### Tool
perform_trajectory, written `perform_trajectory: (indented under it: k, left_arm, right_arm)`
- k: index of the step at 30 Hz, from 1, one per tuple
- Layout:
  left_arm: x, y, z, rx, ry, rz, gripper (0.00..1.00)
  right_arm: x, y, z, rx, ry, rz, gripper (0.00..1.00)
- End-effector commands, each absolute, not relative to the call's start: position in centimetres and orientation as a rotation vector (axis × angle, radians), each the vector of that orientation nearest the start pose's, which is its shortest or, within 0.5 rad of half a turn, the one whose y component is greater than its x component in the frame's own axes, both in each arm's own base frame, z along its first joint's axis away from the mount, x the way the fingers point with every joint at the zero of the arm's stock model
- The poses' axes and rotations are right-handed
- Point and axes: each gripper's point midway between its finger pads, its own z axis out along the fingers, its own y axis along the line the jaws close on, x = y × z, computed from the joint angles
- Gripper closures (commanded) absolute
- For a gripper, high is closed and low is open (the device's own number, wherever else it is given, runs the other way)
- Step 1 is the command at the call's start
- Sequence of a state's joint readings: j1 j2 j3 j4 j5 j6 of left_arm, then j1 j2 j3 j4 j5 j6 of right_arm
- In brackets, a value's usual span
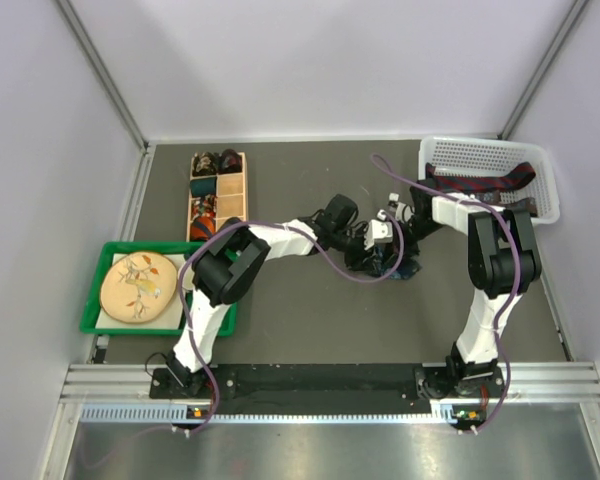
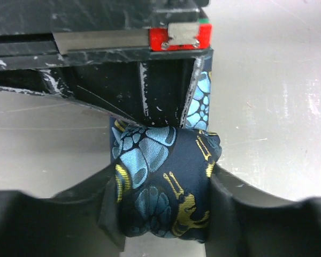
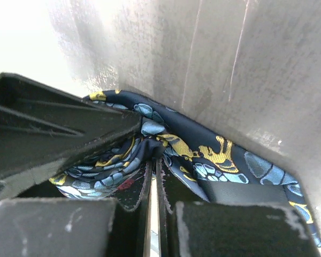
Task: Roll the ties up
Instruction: Roll the tie at the center of the board.
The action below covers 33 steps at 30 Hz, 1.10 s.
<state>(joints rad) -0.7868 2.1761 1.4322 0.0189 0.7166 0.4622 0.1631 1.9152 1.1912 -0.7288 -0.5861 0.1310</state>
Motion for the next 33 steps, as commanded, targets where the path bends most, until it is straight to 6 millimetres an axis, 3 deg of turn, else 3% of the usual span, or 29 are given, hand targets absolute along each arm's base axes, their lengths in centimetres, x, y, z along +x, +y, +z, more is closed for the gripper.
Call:
perform_trajectory:
  k: [1,2,5,9,14,20,28,33]
  left_arm:
    - [30.2,-43.4,2.9,1.672,1.657,-0.912,0.64]
    - [29.3,-42.4,2.4,1.7,1.694,-0.912,0.71]
    - [27.9,-40.1,1.8,1.744,1.726,-0.907,0.8]
    - [26.0,-37.7,1.1,1.782,1.784,-0.914,0.83]
    - [26.3,-37.6,1.8,1.682,1.85,-0.875,0.84]
    - [27.7,-37.1,1.4,1.591,1.917,-0.664,0.82]
    - [27.7,-36.3,-0.4,1.61,1.967,-0.53,0.81]
    - [27.8,-36.5,-0.8,1.616,1.982,-0.506,0.76]
  right_arm:
    - [30.9,15.4,2.3,-0.17,2.927,0.885,1.0]
    - [31.0,15.4,2.9,-0.183,2.912,0.89,1.0]
    - [30.9,14.9,4.7,-0.161,2.875,0.927,0.94]
    - [30.4,14.2,5.8,-0.208,2.842,0.92,0.88]
    - [29.4,14.4,5.7,-0.234,2.857,0.964,0.86]
    - [28.3,16.7,8.0,-0.208,2.786,1.225,0.59]
    - [27.7,18.4,8.8,-0.183,2.733,1.402,0.53]
    - [27.1,19.5,7.8,-0.213,2.763,1.432,0.52]
